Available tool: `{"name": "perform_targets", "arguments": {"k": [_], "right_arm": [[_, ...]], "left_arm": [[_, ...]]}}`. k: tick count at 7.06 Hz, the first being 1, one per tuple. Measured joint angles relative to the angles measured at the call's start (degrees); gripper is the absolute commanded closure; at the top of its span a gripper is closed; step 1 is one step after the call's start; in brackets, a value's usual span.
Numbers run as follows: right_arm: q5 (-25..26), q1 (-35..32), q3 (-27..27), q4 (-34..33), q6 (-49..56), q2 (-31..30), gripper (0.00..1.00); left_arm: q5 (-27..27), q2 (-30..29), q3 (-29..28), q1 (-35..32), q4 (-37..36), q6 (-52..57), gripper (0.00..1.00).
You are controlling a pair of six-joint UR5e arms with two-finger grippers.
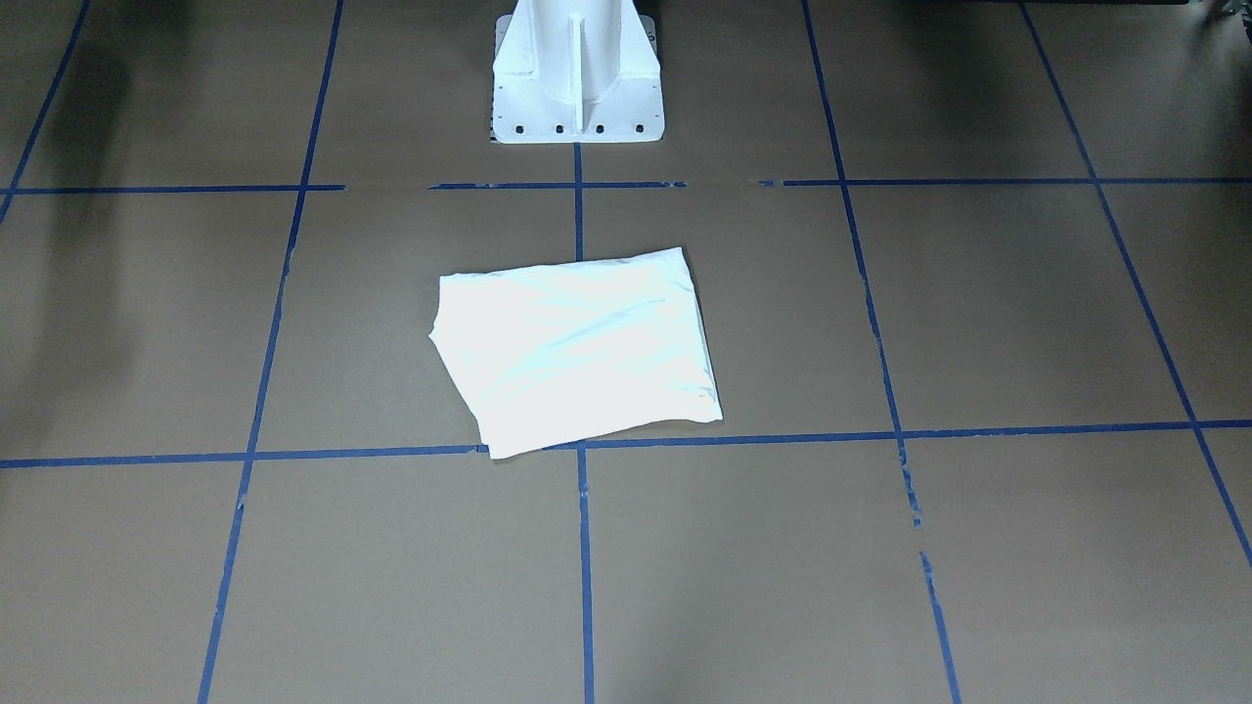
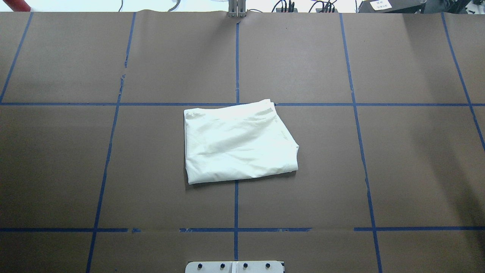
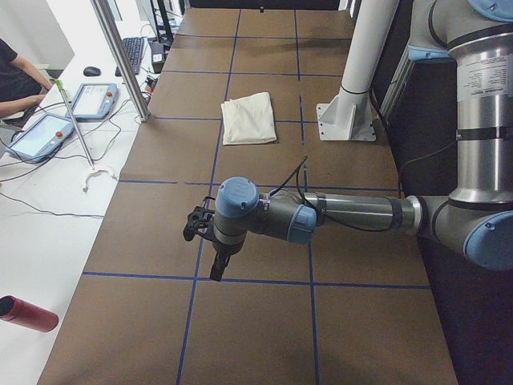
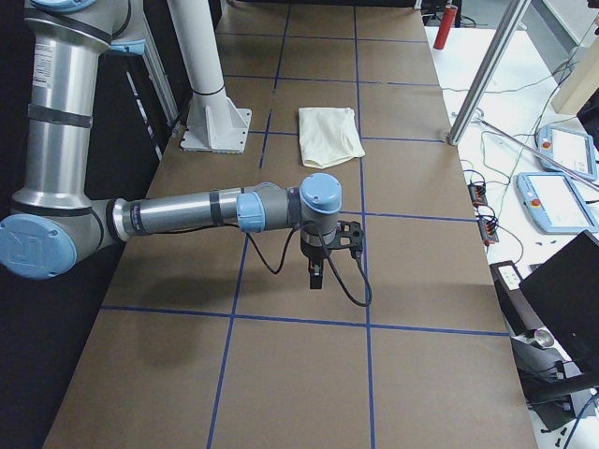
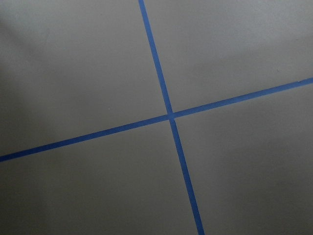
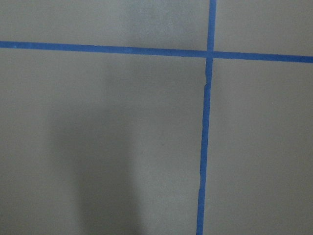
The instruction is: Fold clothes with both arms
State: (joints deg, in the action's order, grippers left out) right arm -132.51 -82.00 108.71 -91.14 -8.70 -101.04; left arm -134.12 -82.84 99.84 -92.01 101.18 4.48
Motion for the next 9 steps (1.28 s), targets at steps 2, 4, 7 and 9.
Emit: {"name": "perform_targets", "arguments": {"k": [2, 4, 7, 9], "right_arm": [[0.20, -0.03, -0.25, 0.15, -0.09, -1.11, 0.00], [0.02, -0.30, -0.13, 0.21, -0.08, -1.30, 0.00], [-0.62, -1.12, 0.21, 0.17, 0.34, -1.27, 0.00], [-0.91, -1.21, -0.04, 0.17, 0.21, -1.19, 0.00]], "left_arm": [[-2.28, 0.11, 1.72, 0.33, -1.23, -7.45, 0.00], [-2.79, 2.07, 2.21, 0.48, 0.03, -9.68, 0.00], [-2.99, 2.84, 1.47, 0.52, 1.39, -10.02, 0.00], [-3.12, 2.86, 1.32, 0.58, 1.19, -10.02, 0.00]]}}
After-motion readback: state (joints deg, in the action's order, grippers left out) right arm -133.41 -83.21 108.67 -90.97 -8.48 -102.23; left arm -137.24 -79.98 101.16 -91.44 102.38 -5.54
